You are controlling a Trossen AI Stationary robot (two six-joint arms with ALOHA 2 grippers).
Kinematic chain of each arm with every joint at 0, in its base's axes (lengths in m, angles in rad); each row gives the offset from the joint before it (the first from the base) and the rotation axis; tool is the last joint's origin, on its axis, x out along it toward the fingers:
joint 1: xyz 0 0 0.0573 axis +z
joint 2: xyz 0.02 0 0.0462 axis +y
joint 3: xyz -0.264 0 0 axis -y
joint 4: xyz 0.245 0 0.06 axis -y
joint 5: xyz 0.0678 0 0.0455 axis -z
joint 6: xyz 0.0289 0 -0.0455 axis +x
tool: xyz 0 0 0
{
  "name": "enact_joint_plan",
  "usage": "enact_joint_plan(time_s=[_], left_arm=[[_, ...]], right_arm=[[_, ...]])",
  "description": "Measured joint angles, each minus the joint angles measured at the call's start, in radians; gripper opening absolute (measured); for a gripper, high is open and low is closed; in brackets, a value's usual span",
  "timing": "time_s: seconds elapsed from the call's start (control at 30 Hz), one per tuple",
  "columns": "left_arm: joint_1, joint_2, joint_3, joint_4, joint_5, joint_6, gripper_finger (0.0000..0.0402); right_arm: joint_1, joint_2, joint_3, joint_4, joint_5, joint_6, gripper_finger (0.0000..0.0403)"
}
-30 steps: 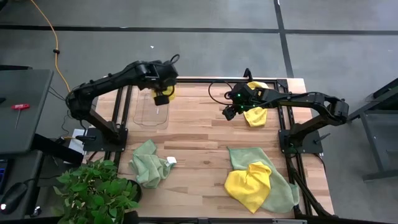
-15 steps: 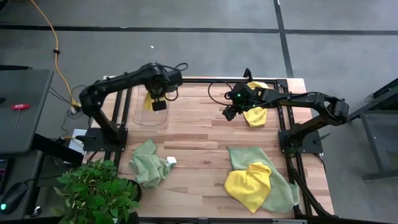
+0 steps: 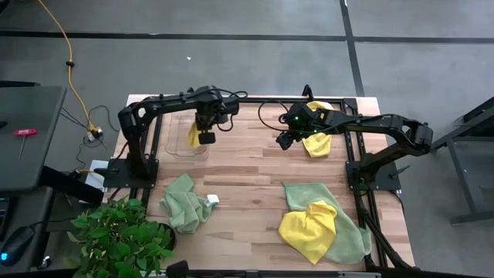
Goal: Fold microfiber towels
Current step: Put the top left folded yellow towel into the transparent bin
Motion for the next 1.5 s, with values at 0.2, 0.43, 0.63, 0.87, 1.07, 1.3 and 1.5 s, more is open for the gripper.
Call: enact_joint_plan(time_s=[0.2, 0.43, 0.63, 0.87, 1.07, 1.3, 1.5], left_arm=[[0.0, 0.001, 0.0, 0.101, 0.079, -0.023, 0.0004], [0.0, 0.001, 0.0, 0.183, 0.166, -0.069, 0.0004], [0.005, -0.021, 0.0, 0.158, 0.127, -0.05, 0.0004], [0.021, -0.125, -0.055, 0.211, 0.115, -0.028, 0.0004], [0.057, -0.224, -0.227, 0.307, 0.116, -0.104, 0.0004], [0.067, -0.395, -0.443, 0.554, 0.278, -0.087, 0.0004], [0.139, -0.51, -0.589, 0.669, 0.428, -0.004, 0.0004]], right_arm=[[0.0, 0.0, 0.0, 0.0, 0.001, -0.018, 0.0224], [0.0, 0.0, 0.0, 0.0, 0.003, -0.019, 0.0224], [0.0, 0.0, 0.0, 0.0, 0.003, -0.019, 0.0224], [0.0, 0.0, 0.0, 0.0, 0.003, -0.019, 0.0224], [0.0, 0.0, 0.0, -0.001, 0.011, -0.018, 0.0224], [0.0, 0.0, 0.0, -0.001, 0.017, -0.019, 0.0224], [0.0, 0.0, 0.0, -0.001, 0.024, -0.019, 0.0224]])
